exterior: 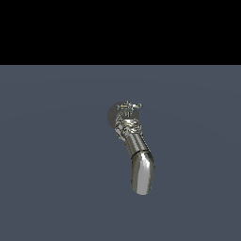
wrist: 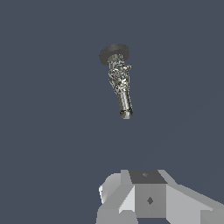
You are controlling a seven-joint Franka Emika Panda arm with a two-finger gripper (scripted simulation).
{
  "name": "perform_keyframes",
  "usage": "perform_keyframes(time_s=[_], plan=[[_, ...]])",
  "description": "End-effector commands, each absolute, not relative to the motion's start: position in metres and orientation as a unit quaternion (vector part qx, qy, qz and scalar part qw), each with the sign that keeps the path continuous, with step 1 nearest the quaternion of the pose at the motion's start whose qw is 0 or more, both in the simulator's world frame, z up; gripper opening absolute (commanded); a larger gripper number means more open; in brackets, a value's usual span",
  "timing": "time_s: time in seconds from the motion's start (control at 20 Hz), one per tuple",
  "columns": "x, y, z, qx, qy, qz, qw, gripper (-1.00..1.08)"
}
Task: Turn on the faucet by rotating a designated handle.
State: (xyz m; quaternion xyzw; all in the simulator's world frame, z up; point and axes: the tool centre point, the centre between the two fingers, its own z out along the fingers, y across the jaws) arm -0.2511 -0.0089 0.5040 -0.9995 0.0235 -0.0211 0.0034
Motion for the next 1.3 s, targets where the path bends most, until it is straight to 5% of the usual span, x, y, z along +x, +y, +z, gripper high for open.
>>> perform_keyframes(time_s=[0.0,0.05,0.35,0.5,0.6,0.65,0.7,0.75,0.85,0.9,0.95,1.0,1.05,1.15,1.2,1.25], plan=[[-0.248,-0.021,0.471,-0.999,0.037,0.024,0.002,-0.28],[-0.24,-0.029,0.457,-0.999,0.036,0.025,-0.009,-0.12],[-0.219,-0.041,0.335,-0.989,0.094,0.106,-0.031,-0.12],[-0.201,-0.062,0.295,-0.979,0.171,0.113,-0.012,0.06],[-0.188,-0.04,0.267,-0.98,0.16,0.118,-0.019,0.08],[-0.184,-0.057,0.256,-0.975,0.184,0.118,-0.038,0.51],[-0.168,-0.086,0.257,-0.972,0.21,0.101,-0.034,0.38],[-0.144,-0.05,0.256,-0.977,0.192,0.087,-0.034,0.34],[-0.147,-0.083,0.239,-0.966,0.24,0.093,-0.001,0.38],[-0.132,-0.059,0.23,-0.971,0.222,0.084,-0.014,0.32],[-0.124,-0.085,0.224,-0.965,0.248,0.075,-0.035,0.21],[-0.117,-0.037,0.208,-0.975,0.202,0.077,-0.05,0.62],[-0.102,-0.013,0.201,-0.982,0.164,0.062,-0.066,0.46],[-0.106,-0.075,0.187,-0.964,0.254,0.068,-0.041,0.58],[-0.1,-0.056,0.172,-0.971,0.222,0.062,-0.066,0.43],[-0.065,-0.079,0.187,-0.975,0.213,0.029,-0.052,0.85]])
